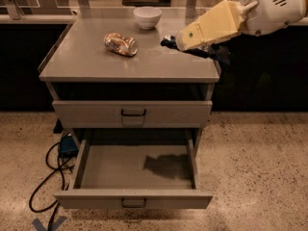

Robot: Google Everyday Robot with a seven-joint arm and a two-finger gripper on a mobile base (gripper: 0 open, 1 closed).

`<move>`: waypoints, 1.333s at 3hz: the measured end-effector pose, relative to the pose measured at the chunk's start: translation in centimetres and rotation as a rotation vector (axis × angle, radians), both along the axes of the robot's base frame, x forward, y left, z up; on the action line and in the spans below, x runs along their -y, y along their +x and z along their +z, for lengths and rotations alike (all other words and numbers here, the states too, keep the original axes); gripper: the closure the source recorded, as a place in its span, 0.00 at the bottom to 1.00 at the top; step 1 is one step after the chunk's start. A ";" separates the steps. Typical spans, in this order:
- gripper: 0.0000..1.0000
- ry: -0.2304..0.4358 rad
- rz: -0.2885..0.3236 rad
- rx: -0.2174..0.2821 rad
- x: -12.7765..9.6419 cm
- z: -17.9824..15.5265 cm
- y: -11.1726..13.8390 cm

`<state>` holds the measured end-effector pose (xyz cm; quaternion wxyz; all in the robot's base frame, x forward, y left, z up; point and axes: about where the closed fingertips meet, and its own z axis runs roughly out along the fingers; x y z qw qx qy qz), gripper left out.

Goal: Place rxbar blueberry into middle drawer

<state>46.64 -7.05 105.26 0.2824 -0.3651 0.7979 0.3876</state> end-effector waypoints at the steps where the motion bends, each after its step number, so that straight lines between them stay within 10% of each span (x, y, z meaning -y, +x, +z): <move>1: 1.00 -0.002 -0.003 0.116 -2.0 0.5 -2.9; 2: 1.00 0.043 -0.012 0.288 -6.9 2.1 -7.8; 4: 1.00 0.079 -0.031 0.321 -8.8 1.4 -8.6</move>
Offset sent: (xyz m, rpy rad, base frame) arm -0.1316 0.0805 -0.4629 -0.1611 0.0356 -0.2191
